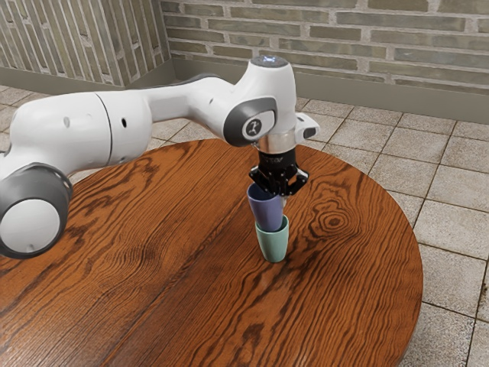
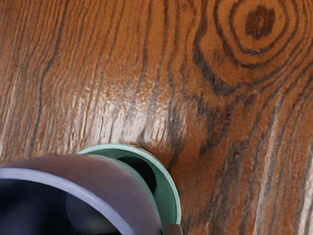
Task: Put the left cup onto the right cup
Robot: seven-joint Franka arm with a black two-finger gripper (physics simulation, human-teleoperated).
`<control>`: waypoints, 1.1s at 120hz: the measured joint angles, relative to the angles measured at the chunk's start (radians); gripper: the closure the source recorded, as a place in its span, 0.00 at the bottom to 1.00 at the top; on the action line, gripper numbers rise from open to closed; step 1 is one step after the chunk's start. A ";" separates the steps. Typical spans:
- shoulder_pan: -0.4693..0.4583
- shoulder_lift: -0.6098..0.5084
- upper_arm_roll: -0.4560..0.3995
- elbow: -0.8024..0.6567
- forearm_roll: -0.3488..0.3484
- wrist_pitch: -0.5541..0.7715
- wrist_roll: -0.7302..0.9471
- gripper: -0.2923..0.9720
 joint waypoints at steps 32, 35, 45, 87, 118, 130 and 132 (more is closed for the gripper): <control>0.001 0.000 0.000 -0.012 -0.003 0.013 0.002 0.59; 0.001 0.000 0.000 -0.013 -0.004 0.015 0.002 0.55; 0.001 -0.003 0.000 -0.013 -0.004 0.020 0.002 0.45; 0.007 -0.019 0.000 -0.019 -0.003 0.027 0.005 0.27; 0.003 -0.086 0.000 -0.054 -0.002 0.020 0.007 0.24; 0.002 -0.116 0.000 -0.074 -0.001 0.018 0.008 0.24; 0.002 -0.122 0.000 -0.079 -0.001 0.017 0.008 0.24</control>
